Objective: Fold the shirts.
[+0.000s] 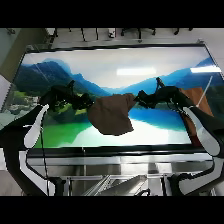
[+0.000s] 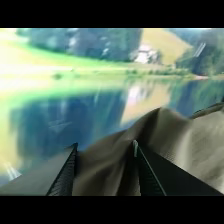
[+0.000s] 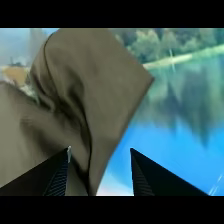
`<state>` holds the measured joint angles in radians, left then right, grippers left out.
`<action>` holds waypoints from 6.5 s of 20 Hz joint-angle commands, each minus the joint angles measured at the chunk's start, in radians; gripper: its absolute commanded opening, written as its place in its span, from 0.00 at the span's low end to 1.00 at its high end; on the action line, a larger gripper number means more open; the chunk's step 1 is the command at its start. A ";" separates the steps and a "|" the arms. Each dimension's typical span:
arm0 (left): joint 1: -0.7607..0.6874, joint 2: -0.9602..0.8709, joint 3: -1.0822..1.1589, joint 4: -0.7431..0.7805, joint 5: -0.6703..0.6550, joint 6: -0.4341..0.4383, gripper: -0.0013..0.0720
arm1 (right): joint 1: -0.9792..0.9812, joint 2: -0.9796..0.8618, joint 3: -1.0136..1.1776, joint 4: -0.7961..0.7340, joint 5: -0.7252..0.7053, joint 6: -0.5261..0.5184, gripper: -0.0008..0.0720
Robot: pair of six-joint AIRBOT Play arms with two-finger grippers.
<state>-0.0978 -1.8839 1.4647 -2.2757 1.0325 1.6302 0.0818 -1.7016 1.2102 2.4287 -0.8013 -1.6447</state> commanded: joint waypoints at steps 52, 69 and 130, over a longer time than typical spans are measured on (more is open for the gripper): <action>-0.163 -0.209 0.462 0.098 -0.105 0.040 0.04 | -0.064 0.035 -0.009 -0.157 -0.065 -0.323 0.05; -0.246 0.487 -0.342 0.098 0.114 -0.299 0.96 | -0.274 0.018 0.212 -0.144 -0.337 -0.323 0.70; 0.264 0.373 -0.278 0.397 0.161 -0.112 0.05 | -0.147 -0.219 0.169 0.003 -0.299 -0.285 0.49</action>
<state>0.1658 -1.5070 1.1786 -1.8774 1.1675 1.5173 -0.0921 -1.9076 1.3750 2.4363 -1.0981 -1.9308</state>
